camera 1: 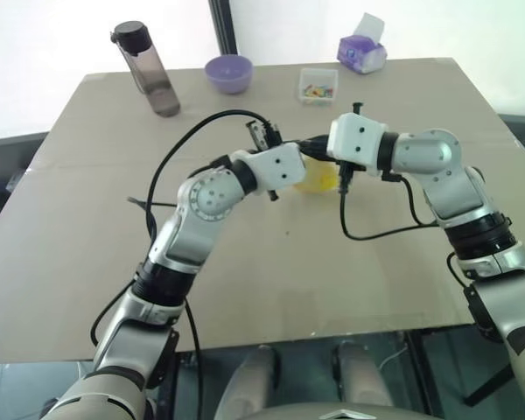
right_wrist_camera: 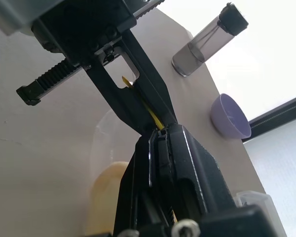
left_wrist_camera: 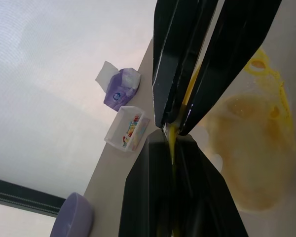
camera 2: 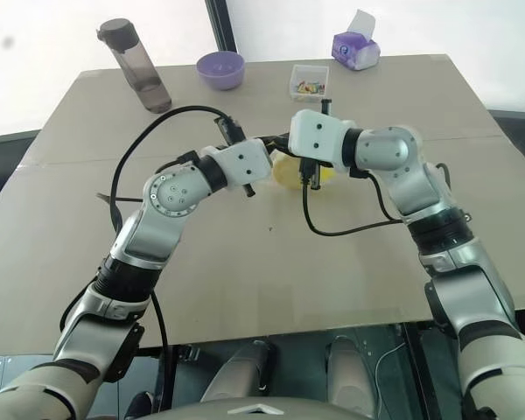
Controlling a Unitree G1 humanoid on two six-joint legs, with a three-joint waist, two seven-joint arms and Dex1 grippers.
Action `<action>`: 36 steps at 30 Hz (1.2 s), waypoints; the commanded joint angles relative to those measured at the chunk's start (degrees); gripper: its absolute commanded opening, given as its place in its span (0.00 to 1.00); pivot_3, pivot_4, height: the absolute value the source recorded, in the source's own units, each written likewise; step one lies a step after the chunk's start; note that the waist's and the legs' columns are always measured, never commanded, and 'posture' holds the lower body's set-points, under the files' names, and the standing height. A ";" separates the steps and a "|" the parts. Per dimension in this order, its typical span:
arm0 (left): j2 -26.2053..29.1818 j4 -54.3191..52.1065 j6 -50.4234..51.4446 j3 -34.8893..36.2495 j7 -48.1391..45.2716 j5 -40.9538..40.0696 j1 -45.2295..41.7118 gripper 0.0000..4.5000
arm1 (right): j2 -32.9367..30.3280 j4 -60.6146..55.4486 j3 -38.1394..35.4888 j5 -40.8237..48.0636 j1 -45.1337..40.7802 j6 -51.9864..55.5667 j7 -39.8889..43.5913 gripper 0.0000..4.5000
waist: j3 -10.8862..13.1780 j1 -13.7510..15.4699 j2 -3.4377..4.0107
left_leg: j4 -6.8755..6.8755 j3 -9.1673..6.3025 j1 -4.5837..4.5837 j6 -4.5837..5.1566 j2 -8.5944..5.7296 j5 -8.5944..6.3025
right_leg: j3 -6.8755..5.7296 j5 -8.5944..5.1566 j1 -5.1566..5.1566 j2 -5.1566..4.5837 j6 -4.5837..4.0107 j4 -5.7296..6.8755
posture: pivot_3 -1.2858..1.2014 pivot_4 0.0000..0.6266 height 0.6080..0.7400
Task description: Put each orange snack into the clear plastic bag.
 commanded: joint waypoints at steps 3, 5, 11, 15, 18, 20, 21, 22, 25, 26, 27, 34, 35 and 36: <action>1.45 -1.26 -1.07 1.24 0.20 -0.20 0.26 0.00 | -3.24 0.64 -2.34 -0.82 0.38 -0.74 -0.99 0.00 | 0.00 0.03 0.00 | 0.00 0.00 0.00 0.00 0.00 0.00 | 0.00 0.00 0.00 0.00 0.00 0.00 | 0.52 0.24 1.00; 2.15 -1.46 -1.18 1.77 0.14 -0.25 0.83 0.00 | -4.85 1.14 -2.99 -0.96 1.15 -0.58 -1.00 0.00 | 0.00 0.04 0.00 | 0.00 0.00 0.00 0.00 0.00 0.00 | 0.00 0.00 0.00 0.00 0.00 0.00 | 0.52 0.24 1.00; 3.07 -1.75 -1.07 2.18 0.42 -0.60 1.50 0.00 | -10.63 1.08 -4.72 -0.45 4.31 0.34 -0.70 0.00 | 0.00 0.15 0.00 | 0.00 0.01 0.00 0.00 -0.01 0.00 | 0.00 0.00 0.01 0.00 0.00 -0.01 | 0.52 0.24 1.00; 3.12 -1.73 -1.05 2.20 0.62 -0.65 1.65 0.00 | -14.07 1.17 -5.53 -0.29 5.80 0.72 -0.90 0.00 | 0.00 0.06 0.00 | 0.00 0.03 0.00 0.00 0.00 0.00 | 0.02 0.00 0.00 0.00 0.00 -0.01 | 0.52 0.24 1.00; 3.05 -1.60 -1.20 2.19 0.78 -0.69 1.81 0.00 | -17.02 1.48 -6.68 -0.66 7.11 1.11 -1.22 0.00 | 0.00 0.17 0.00 | 0.00 0.03 0.00 0.00 0.00 0.00 | 0.02 0.00 0.00 0.00 0.00 -0.01 | 0.52 0.24 1.00; 3.02 -1.41 -1.34 2.10 0.87 -0.71 1.80 0.00 | -17.76 1.09 -6.99 -0.68 7.47 1.58 -1.35 0.00 | 0.00 0.09 0.00 | 0.00 0.04 0.00 0.01 0.00 0.00 | 0.02 0.00 0.01 -0.01 0.00 -0.02 | 0.52 0.24 1.00; 2.99 -1.30 -1.41 2.05 0.92 -0.76 1.74 0.00 | -18.03 1.03 -7.15 -0.78 7.56 1.72 -1.43 0.00 | 0.00 0.05 0.00 | 0.00 0.05 0.00 0.01 0.00 0.00 | 0.02 0.00 0.01 -0.01 0.00 -0.01 | 0.52 0.24 1.00; 2.93 -1.12 -1.51 1.97 0.96 -0.80 1.62 0.00 | -18.32 1.06 -7.35 -0.94 7.62 1.86 -1.56 0.00 | 0.00 0.04 0.00 | 0.00 0.05 0.01 0.01 0.00 0.00 | 0.03 0.00 0.01 -0.01 0.00 0.00 | 0.52 0.24 1.00; 2.73 -0.55 -1.91 1.72 1.08 -0.83 1.20 0.00 | -18.84 1.15 -7.54 -1.44 7.52 2.19 -1.97 0.00 | 0.00 0.14 0.00 | 0.00 0.05 0.01 0.01 0.01 0.00 | 0.02 0.00 0.01 0.00 0.00 0.00 | 0.52 0.24 1.00; 2.68 -0.35 -2.06 1.65 1.10 -0.83 1.04 0.00 | -18.86 1.26 -7.54 -1.64 7.36 2.22 -2.16 0.00 | 0.00 0.17 0.00 | 0.00 0.05 0.01 0.01 0.00 0.00 | 0.02 0.00 0.01 -0.01 0.00 -0.01 | 0.52 0.24 1.00; 2.64 -0.20 -2.18 1.59 1.12 -0.83 0.92 0.00 | -18.83 1.36 -7.50 -1.79 7.18 2.25 -2.35 0.00 | 0.00 0.18 0.00 | 0.00 0.05 0.00 0.01 0.00 0.00 | 0.03 0.00 0.01 -0.01 0.00 -0.01 | 0.52 0.24 1.00; 0.17 6.29 -3.65 2.50 3.53 -2.57 -1.55 0.00 | -14.97 6.59 -5.67 -5.98 2.06 0.42 -8.40 0.00 | 0.00 0.16 0.00 | 0.01 0.06 0.02 0.00 0.00 0.00 | 0.03 0.00 0.02 -0.01 0.00 0.00 | 0.52 0.24 1.00; -0.11 9.28 -4.89 2.53 4.70 -2.32 -2.86 0.00 | -13.53 8.42 -5.34 -6.80 0.40 0.09 -10.10 0.00 | 0.00 0.10 0.00 | 0.02 0.06 0.01 0.00 0.00 0.00 | 0.02 0.00 0.02 -0.01 0.00 0.00 | 0.52 0.24 1.00; -0.21 12.53 -6.37 2.46 5.98 -1.83 -4.62 0.00 | -12.21 10.48 -4.98 -7.79 -1.36 -0.55 -11.79 0.00 | 0.00 0.01 0.00 | 0.04 0.06 0.04 0.00 0.00 0.00 | 0.03 0.00 0.02 0.00 0.00 0.04 | 0.52 0.24 1.00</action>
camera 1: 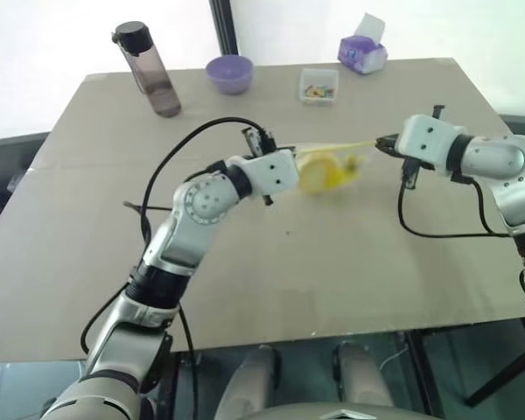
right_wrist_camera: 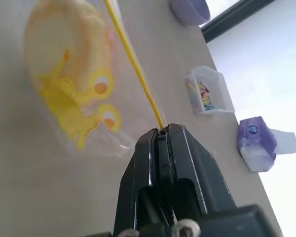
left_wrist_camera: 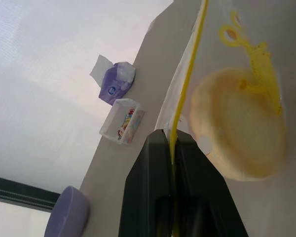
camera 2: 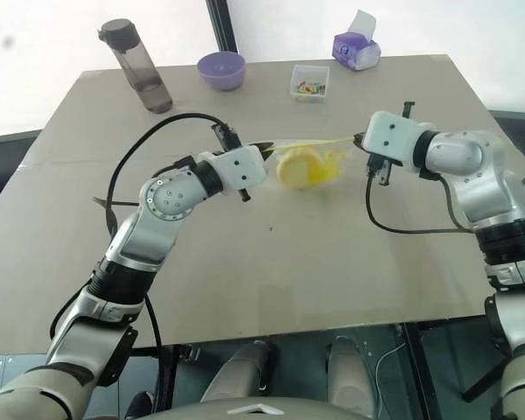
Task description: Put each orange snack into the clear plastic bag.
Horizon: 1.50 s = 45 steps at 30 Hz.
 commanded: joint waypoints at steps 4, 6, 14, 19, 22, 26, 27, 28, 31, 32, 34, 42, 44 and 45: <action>-0.29 16.68 -7.88 2.10 7.80 0.96 -11.88 0.00 | 4.39 10.98 0.60 -5.52 -10.19 -4.77 -9.70 0.00 | 0.02 -0.03 -0.02 | -0.02 -0.03 -0.01 -0.01 0.00 0.00 | -0.01 0.00 -0.02 0.00 -0.01 0.01 | 0.52 0.24 1.00; -0.26 19.23 -9.58 2.21 8.51 0.59 -14.57 0.00 | 4.48 12.92 0.64 -6.08 -11.22 -6.09 -10.91 0.00 | 0.02 0.04 -0.03 | -0.02 -0.03 -0.10 0.00 -0.04 0.00 | -0.02 0.00 -0.05 -0.03 0.00 -0.09 | 0.52 0.24 1.00; 0.54 4.43 -4.84 2.74 2.70 -3.64 -3.00 0.00 | 1.58 -0.64 -3.00 1.40 0.75 -1.45 -3.91 0.00 | 0.01 -0.11 -0.01 | -0.17 -0.06 -0.21 0.02 -0.11 -0.01 | -0.03 -0.01 -0.17 -0.15 0.01 -0.22 | 0.52 0.24 1.00; 0.86 -12.31 5.47 3.01 -2.03 -7.11 12.08 0.00 | 0.72 -15.02 -5.77 7.56 16.26 8.78 0.33 0.00 | 0.01 -0.21 0.00 | -0.03 -0.02 -0.15 0.03 -0.04 -0.01 | 0.04 -0.01 -0.15 -0.05 0.00 0.04 | 0.52 0.24 1.00; 0.65 -18.35 10.38 2.52 -2.92 -7.23 17.91 0.15 | 0.21 -20.81 -6.97 8.90 23.68 12.57 0.36 0.00 | 0.00 0.16 0.02 | 0.04 -0.01 0.03 0.03 -0.04 -0.01 | 0.05 -0.01 -0.03 -0.04 0.00 0.21 | 0.52 0.24 1.00; -0.51 -22.02 14.62 2.68 -1.44 -7.28 23.69 0.51 | -0.04 -26.22 -9.34 12.45 33.18 18.75 0.76 0.33 | -0.02 0.51 0.04 | 0.06 0.00 0.31 0.12 -0.05 -0.07 | 0.04 -0.01 0.26 -0.03 0.00 0.22 | 0.52 0.24 1.00; -1.21 -22.48 15.74 3.41 -0.77 -8.00 24.71 0.59 | 0.54 -27.15 -10.32 14.19 35.07 21.19 0.76 0.41 | -0.02 0.57 0.03 | 0.06 -0.01 0.30 0.12 -0.05 -0.07 | 0.04 -0.01 0.25 -0.03 0.00 0.22 | 0.52 0.24 1.00; -3.91 -23.54 18.63 5.79 0.85 -10.80 26.31 0.67 | 1.61 -28.00 -11.98 16.98 37.45 23.89 0.70 0.50 | -0.02 0.59 0.03 | 0.07 -0.02 0.34 0.13 -0.02 -0.07 | 0.03 -0.01 0.30 -0.02 0.00 0.22 | 0.52 0.24 1.00; -8.37 -27.73 26.02 11.74 2.48 -17.20 30.86 0.67 | 3.87 -30.32 -17.04 24.21 43.27 29.58 0.77 0.50 | -0.04 0.64 0.05 | 0.04 -0.06 0.41 0.28 0.07 -0.16 | 0.03 -0.01 0.44 -0.02 0.00 0.10 | 0.52 0.24 1.00; -7.81 -29.41 26.44 12.67 1.56 -18.16 32.46 0.67 | 3.97 -30.80 -18.61 25.86 45.08 29.89 1.19 0.50 | -0.04 0.54 0.07 | 0.04 -0.04 0.39 0.28 0.05 -0.16 | 0.02 -0.01 0.43 -0.02 0.00 0.06 | 0.52 0.24 1.00; -6.83 -33.01 28.40 16.42 0.19 -21.94 35.93 0.67 | 4.10 -31.64 -22.52 30.91 48.75 30.92 3.01 0.50 | -0.07 0.59 0.10 | 0.02 0.00 0.41 0.28 0.05 -0.16 | 0.04 -0.01 0.42 -0.01 0.00 0.07 | 0.52 0.24 1.00; -2.17 -41.91 33.19 28.70 -4.29 -34.83 48.22 0.67 | 3.64 -31.09 -34.88 46.11 54.73 34.21 8.90 0.50 | -0.09 1.04 0.14 | -0.01 0.03 0.46 0.32 0.18 -0.19 | 0.02 -0.01 0.53 0.00 -0.01 -0.08 | 0.52 0.24 1.00; -1.24 -42.74 32.96 30.14 -4.65 -36.30 50.21 0.67 | 3.46 -31.53 -36.48 48.88 54.69 35.12 9.72 0.50 | -0.08 1.29 0.14 | -0.01 0.05 0.58 0.32 0.19 -0.19 | 0.01 -0.02 0.65 0.04 -0.01 -0.10 | 0.52 0.24 1.00; -0.85 -43.08 32.92 30.62 -4.58 -37.01 50.94 0.67 | 3.17 -31.67 -36.92 49.77 54.66 35.60 9.89 0.50 | -0.08 1.61 0.15 | -0.09 0.08 0.80 0.32 0.31 -0.20 | 0.01 -0.03 0.86 0.05 -0.01 -0.17 | 0.52 0.24 1.00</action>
